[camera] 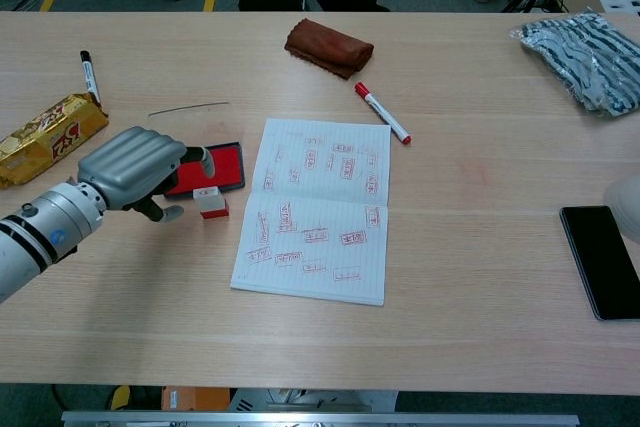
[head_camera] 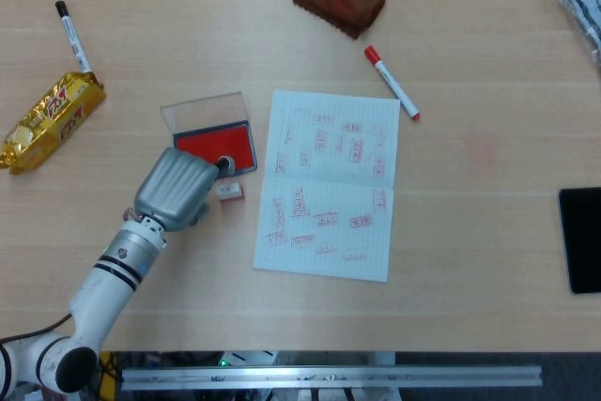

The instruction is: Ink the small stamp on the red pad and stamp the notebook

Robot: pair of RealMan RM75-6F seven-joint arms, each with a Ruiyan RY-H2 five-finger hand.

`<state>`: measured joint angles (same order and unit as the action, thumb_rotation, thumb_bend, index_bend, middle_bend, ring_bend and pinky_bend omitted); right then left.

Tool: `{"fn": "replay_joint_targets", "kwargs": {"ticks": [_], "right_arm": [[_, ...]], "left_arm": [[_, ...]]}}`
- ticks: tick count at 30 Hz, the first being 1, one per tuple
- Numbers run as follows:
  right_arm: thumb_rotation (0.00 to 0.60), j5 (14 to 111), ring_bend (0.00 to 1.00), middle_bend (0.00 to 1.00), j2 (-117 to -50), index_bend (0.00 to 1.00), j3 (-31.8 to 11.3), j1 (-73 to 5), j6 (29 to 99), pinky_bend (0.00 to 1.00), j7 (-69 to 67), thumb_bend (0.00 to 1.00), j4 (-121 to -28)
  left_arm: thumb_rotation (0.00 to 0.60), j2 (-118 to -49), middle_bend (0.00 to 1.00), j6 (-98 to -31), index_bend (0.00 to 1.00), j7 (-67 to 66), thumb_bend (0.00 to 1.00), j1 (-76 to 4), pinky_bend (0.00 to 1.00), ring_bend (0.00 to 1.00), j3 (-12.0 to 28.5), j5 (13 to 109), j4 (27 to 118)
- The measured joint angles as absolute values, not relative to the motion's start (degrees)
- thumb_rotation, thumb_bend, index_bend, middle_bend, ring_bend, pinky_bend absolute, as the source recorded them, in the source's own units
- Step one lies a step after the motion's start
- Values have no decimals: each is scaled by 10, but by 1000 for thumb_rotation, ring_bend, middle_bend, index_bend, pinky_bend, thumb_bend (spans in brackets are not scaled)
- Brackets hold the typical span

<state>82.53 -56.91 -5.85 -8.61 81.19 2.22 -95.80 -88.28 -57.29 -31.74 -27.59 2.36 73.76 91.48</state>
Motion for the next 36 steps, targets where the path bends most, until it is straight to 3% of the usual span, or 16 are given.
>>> {"fn": "replay_joint_targets", "kwargs": {"ticks": [14,36], "right_arm": [[600,819,360,400,-568,331,-56,-74,821,457,18,159,-953],[600,815,359,400,-568,331,-55,-64,824,457,13,160,-949]], "left_arm": [[600,-919,1000,-572,356,-327,220,-293,1000,1000,27,703,869],[600,-908,1000,-555,384,-350,221,-313,1000,1000,2,682,902]]}}
